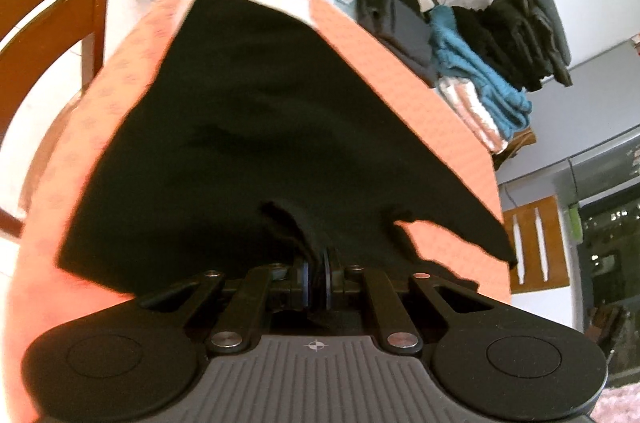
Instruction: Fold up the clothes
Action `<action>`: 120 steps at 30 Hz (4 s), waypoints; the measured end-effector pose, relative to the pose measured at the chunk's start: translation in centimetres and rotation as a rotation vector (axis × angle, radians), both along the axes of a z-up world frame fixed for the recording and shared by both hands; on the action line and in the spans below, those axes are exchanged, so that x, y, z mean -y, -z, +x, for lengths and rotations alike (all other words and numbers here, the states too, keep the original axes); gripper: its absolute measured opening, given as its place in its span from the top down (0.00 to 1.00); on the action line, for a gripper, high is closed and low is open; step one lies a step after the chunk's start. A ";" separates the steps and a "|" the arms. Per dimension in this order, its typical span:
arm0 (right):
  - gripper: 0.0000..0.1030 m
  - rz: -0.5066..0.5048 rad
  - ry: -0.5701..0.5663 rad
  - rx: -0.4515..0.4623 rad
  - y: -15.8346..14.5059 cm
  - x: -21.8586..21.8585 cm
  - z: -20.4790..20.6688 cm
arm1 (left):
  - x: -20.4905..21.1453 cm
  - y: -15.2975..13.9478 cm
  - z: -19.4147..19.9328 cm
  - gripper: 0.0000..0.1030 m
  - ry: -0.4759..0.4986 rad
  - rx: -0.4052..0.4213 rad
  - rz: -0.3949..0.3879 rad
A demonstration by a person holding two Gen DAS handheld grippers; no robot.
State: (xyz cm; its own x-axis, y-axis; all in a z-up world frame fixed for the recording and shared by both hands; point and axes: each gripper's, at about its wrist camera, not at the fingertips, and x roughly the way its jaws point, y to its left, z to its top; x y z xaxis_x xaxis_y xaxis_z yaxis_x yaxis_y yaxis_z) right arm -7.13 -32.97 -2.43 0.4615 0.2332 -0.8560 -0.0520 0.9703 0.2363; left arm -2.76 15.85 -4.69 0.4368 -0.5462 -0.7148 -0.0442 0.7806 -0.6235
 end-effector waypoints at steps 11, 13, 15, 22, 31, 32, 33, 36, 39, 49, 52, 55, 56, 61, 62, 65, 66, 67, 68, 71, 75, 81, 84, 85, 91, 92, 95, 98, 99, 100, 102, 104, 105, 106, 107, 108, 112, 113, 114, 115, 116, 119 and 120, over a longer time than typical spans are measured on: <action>0.32 -0.011 0.080 -0.016 0.1 -2.4 -0.8 | -2.8 1.4 0.4 0.87 -0.013 -0.017 0.028; 0.32 -0.014 0.105 -0.011 0.1 -2.0 -0.8 | -2.6 1.1 0.5 0.84 -0.003 -0.007 0.082; 0.32 -0.002 0.146 -0.002 -0.1 -1.1 -0.8 | -2.7 0.6 0.6 0.75 -0.007 0.001 0.130; 0.32 0.065 0.415 0.047 -0.7 5.7 -0.8 | -4.3 -1.9 0.1 0.62 -0.119 0.045 0.116; 0.32 0.048 0.742 0.121 0.8 15.5 0.9 | -1.5 -3.9 0.2 0.61 -0.160 0.061 0.067; 0.33 0.057 0.770 0.131 1.2 16.7 1.3 | -0.9 -4.1 0.3 0.61 -0.161 0.062 0.060; 0.33 0.078 0.801 0.141 1.5 17.8 1.7 | -0.4 -4.2 0.3 0.61 -0.161 0.062 0.053; 0.36 0.164 0.902 0.152 3.0 21.5 3.2 | 1.2 -4.7 0.8 0.60 -0.158 0.057 0.027; 0.39 0.198 0.975 0.134 5.1 24.1 5.0 | 2.8 -5.3 1.3 0.57 -0.151 0.068 0.016; 0.75 0.075 0.986 0.142 8.1 25.3 9.5 | 5.7 -6.0 2.5 0.56 -0.127 0.070 0.080; 0.95 -0.034 0.904 0.168 7.5 24.4 10.5 | 5.4 -5.9 2.4 0.56 -0.145 0.064 0.088; 0.96 -0.144 0.794 0.239 5.5 21.9 11.1 | 4.9 -5.8 2.4 0.56 -0.167 0.060 0.092; 0.96 -0.178 0.753 0.266 4.6 20.9 11.3 | 4.7 -5.7 2.4 0.56 -0.172 0.060 0.091; 0.96 -0.288 0.522 0.390 0.6 14.7 11.6 | 4.1 -5.5 2.5 0.56 -0.189 0.058 0.079; 0.96 -0.304 0.477 0.409 0.0 13.5 11.6 | 4.0 -5.4 2.5 0.56 -0.191 0.058 0.077; 0.96 -0.323 0.333 0.453 -1.7 9.0 11.6 | 3.7 -5.3 2.5 0.56 -0.192 0.062 0.067; 0.96 -0.325 0.289 0.462 -2.1 7.6 11.7 | 3.6 -5.3 2.5 0.56 -0.193 0.065 0.064; 0.96 -0.330 0.247 0.471 -2.4 6.2 11.6 | 3.5 -5.3 2.5 0.56 -0.195 0.069 0.062; 0.96 -0.328 0.201 0.477 -2.6 4.5 11.6 | 3.4 -5.3 2.5 0.56 -0.197 0.072 0.059; 0.96 -0.329 0.091 0.477 -2.3 -0.1 11.5 | 2.9 -5.3 2.3 0.56 -0.207 0.074 0.051; 0.96 -0.319 -0.019 0.450 -1.1 -5.6 11.4 | 2.2 -5.2 2.0 0.56 -0.222 0.075 0.046; 0.92 -0.288 -0.131 0.319 3.2 -10.3 11.3 | 1.5 -5.0 1.3 0.56 -0.237 0.076 0.043; 0.71 -0.252 -0.189 0.270 4.0 -10.8 10.6 | 1.2 -4.9 0.9 0.55 -0.243 0.072 0.038; 0.67 -0.232 -0.203 0.263 4.0 -10.7 10.3 | 1.2 -4.8 0.9 0.55 -0.246 0.069 0.037; 0.58 -0.042 -0.175 0.293 1.1 -7.5 8.3 | 1.4 -4.5 1.2 0.55 -0.239 0.059 0.038; 0.58 -0.007 -0.153 0.305 0.6 -6.7 8.0 | 1.5 -4.5 1.3 0.55 -0.235 0.059 0.040; 0.58 0.036 -0.061 0.320 -0.1 -4.4 8.1 | 1.9 -4.5 1.6 0.55 -0.222 0.055 0.047; 0.58 0.093 -0.013 0.306 -0.1 -2.3 8.9 | 2.2 -4.5 1.9 0.55 -0.208 0.052 0.052; 0.58 0.100 -0.017 0.298 0.0 -1.9 9.0 | 2.3 -4.6 2.0 0.55 -0.204 0.051 0.054; 0.58 0.091 -0.025 0.292 0.1 -1.8 9.1 | 2.5 -4.6 2.0 0.55 -0.199 0.052 0.056; 0.58 0.074 -0.040 0.281 0.3 -1.4 9.2 | 2.7 -4.7 2.1 0.55 -0.191 0.055 0.061; 0.58 0.019 -0.017 0.266 1.0 -0.9 9.4 | 2.8 -4.7 2.1 0.55 -0.189 0.054 0.063; 0.58 -0.011 0.010 0.252 1.6 -0.6 9.7 | 2.9 -4.7 2.2 0.55 -0.189 0.052 0.062; 0.57 -0.036 0.033 0.237 2.2 -0.3 10.0 | 3.0 -4.7 2.2 0.55 -0.188 0.049 0.062; 0.53 -0.058 0.053 0.222 2.8 0.0 10.2 | 3.0 -4.7 2.2 0.55 -0.185 0.048 0.063; 0.51 -0.079 0.068 0.207 3.3 0.2 10.4 | 3.1 -4.7 2.2 0.55 -0.183 0.048 0.066; 0.48 -0.121 0.122 0.138 5.5 1.0 10.9 | 3.3 -5.1 2.2 0.54 -0.183 0.057 0.061; 0.48 -0.103 0.137 0.114 6.0 1.2 11.1 | 3.3 -5.2 2.3 0.54 -0.184 0.061 0.055; 0.49 -0.083 0.150 0.101 6.4 1.2 11.1 | 3.4 -5.3 2.3 0.54 -0.184 0.064 0.050; 0.50 -0.065 0.161 0.096 6.7 1.3 11.1 | 3.4 -5.4 2.3 0.53 -0.185 0.067 0.045; 0.62 -0.054 0.172 0.098 6.8 1.2 11.1 | 3.5 -5.5 2.3 0.53 -0.185 0.070 0.038; 0.90 -0.038 0.190 0.127 6.2 0.7 10.9 | 3.6 -5.4 2.5 0.52 -0.185 0.068 0.010; 0.91 -0.038 0.184 0.148 5.6 0.2 10.9 | 3.6 -5.4 2.6 0.52 -0.185 0.067 -0.002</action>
State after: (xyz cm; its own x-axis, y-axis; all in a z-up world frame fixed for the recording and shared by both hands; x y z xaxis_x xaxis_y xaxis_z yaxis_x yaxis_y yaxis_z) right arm 3.73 -33.20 -7.98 0.6145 0.1026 -0.7822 0.0950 0.9747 0.2024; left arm -0.12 12.25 0.71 0.5764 -0.4531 -0.6801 -0.1457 0.7619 -0.6311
